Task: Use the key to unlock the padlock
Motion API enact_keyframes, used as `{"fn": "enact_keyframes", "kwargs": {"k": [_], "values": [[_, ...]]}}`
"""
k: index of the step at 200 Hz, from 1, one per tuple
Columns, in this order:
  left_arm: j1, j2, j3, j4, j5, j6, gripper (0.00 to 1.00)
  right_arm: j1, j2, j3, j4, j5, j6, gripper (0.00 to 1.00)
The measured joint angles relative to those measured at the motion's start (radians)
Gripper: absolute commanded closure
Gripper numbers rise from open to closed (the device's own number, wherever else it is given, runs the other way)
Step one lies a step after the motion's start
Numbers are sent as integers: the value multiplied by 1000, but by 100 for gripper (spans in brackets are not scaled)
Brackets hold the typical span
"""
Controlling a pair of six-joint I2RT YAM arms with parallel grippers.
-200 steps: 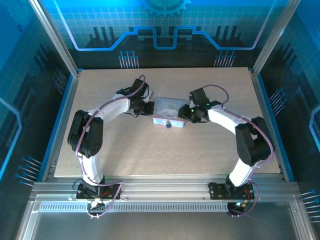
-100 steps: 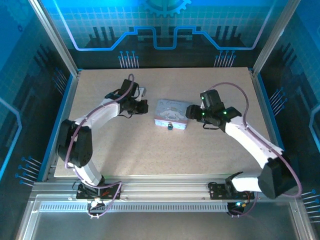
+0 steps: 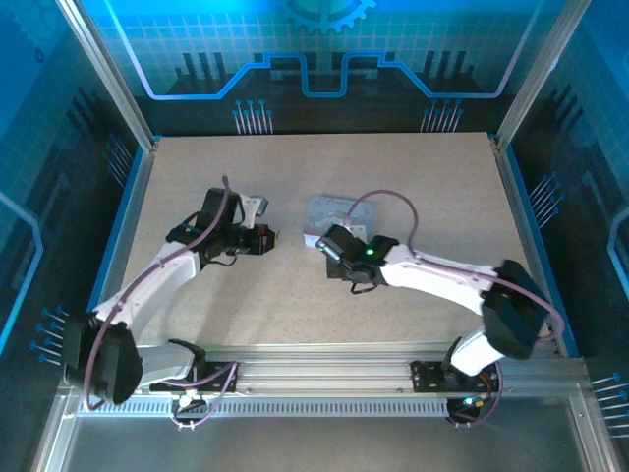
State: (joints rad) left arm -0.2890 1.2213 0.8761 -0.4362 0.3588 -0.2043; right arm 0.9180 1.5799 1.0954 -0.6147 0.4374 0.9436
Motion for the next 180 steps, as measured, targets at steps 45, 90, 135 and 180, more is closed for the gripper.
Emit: {"fn": "enact_keyframes", "kwargs": {"k": [45, 90, 135, 180], "values": [[0, -159, -125, -3, 53, -6, 100, 26, 203, 156, -1, 68, 63, 55], [0, -259, -206, 18, 82, -37, 100, 28, 290, 190, 10, 119, 101, 59], [0, -269, -223, 28, 102, -53, 100, 7, 352, 190, 31, 132, 130, 60], [0, -269, -223, 49, 111, -57, 100, -34, 378, 194, 64, 132, 133, 61]]}}
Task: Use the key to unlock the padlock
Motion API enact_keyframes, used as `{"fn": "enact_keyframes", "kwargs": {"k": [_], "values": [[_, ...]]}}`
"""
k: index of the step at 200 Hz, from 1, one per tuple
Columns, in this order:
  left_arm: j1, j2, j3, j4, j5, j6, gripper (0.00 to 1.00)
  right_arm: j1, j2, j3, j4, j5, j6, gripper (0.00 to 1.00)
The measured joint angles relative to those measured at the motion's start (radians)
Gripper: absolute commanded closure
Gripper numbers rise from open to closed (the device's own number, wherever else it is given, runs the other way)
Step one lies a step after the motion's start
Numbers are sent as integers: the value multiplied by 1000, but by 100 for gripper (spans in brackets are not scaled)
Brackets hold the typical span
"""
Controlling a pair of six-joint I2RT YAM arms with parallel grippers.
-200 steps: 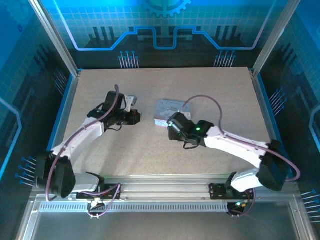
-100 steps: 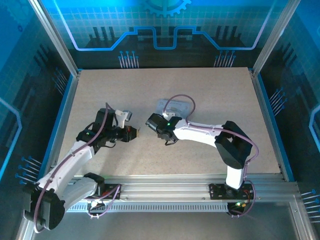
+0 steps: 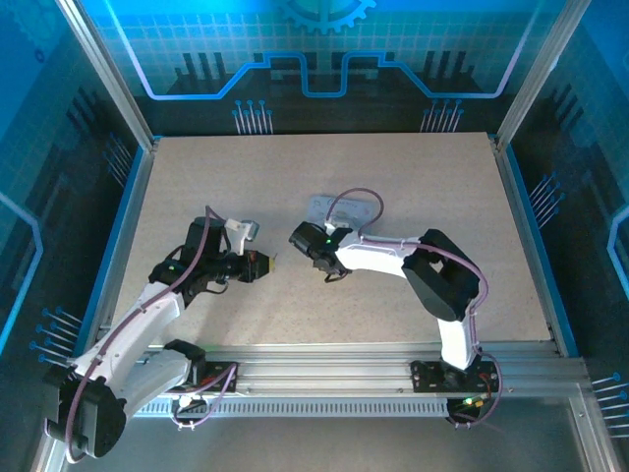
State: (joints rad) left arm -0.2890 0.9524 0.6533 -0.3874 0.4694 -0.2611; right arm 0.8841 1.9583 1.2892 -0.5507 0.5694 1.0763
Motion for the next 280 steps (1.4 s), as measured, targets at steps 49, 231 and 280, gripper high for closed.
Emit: {"fn": "enact_keyframes", "kwargs": {"k": [49, 231, 280], "values": [[0, 0, 0, 6, 0, 0, 100, -36, 42, 40, 24, -1, -3, 61], [-9, 4, -8, 47, -1, 1, 100, -78, 78, 113, 26, -83, -150, 89], [-79, 16, -68, 166, 19, 17, 100, -115, 33, 160, -81, -250, -225, 90]]}}
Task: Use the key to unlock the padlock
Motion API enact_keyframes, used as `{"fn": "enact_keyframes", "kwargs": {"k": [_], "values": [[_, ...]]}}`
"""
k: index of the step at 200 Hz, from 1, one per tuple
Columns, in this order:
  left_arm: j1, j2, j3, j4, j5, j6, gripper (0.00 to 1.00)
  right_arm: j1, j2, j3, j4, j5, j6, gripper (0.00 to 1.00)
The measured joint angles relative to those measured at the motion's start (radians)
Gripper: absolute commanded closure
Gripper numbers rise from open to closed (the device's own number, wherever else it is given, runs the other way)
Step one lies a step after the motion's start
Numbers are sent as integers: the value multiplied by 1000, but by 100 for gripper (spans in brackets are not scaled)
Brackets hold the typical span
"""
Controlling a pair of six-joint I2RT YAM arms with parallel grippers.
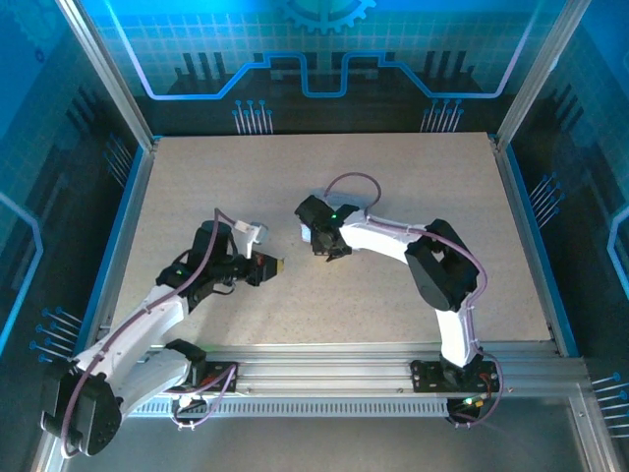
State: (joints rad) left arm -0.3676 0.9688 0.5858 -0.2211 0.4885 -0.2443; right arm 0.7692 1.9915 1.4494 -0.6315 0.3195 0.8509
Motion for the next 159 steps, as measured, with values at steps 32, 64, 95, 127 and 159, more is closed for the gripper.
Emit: {"fn": "enact_keyframes", "kwargs": {"k": [32, 64, 95, 127, 159], "values": [[-47, 67, -34, 114, 24, 26, 100, -40, -24, 18, -44, -111, -31, 91], [-85, 152, -66, 255, 37, 41, 100, -59, -25, 62, -83, -195, -60, 92], [-100, 196, -97, 378, 43, 48, 100, -66, -29, 77, -105, -276, -78, 93], [-100, 235, -146, 529, 50, 57, 100, -80, -35, 80, -116, -352, -87, 94], [-100, 328, -180, 670, 52, 40, 100, -108, -53, 78, -115, -425, -86, 94]]}}
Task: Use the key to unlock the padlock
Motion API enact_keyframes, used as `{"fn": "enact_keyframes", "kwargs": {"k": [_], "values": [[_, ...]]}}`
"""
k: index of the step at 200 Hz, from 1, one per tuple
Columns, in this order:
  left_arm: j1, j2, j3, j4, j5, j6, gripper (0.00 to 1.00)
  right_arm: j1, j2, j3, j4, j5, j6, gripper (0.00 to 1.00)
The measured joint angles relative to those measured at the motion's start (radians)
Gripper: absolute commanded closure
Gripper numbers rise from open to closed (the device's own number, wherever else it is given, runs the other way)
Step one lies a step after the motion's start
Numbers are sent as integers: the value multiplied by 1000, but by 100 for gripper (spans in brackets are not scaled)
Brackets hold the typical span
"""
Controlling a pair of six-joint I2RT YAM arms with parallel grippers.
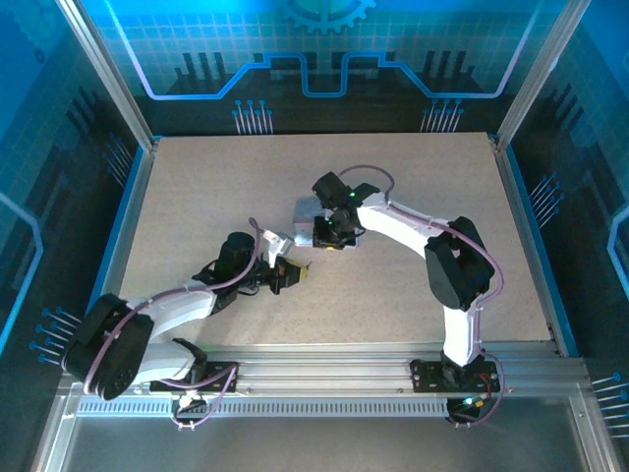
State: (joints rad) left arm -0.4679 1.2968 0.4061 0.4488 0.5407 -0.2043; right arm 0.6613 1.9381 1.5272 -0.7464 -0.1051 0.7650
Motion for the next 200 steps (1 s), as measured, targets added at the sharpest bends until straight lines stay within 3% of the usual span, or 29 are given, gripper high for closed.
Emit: {"fn": "enact_keyframes", "kwargs": {"k": [103, 200], "values": [[13, 284, -29, 413, -18, -125, 100, -35, -33, -47, 48, -121, 9, 95], [41, 373, -32, 597, 0, -188, 100, -49, -50, -88, 94, -174, 47, 95]]}}
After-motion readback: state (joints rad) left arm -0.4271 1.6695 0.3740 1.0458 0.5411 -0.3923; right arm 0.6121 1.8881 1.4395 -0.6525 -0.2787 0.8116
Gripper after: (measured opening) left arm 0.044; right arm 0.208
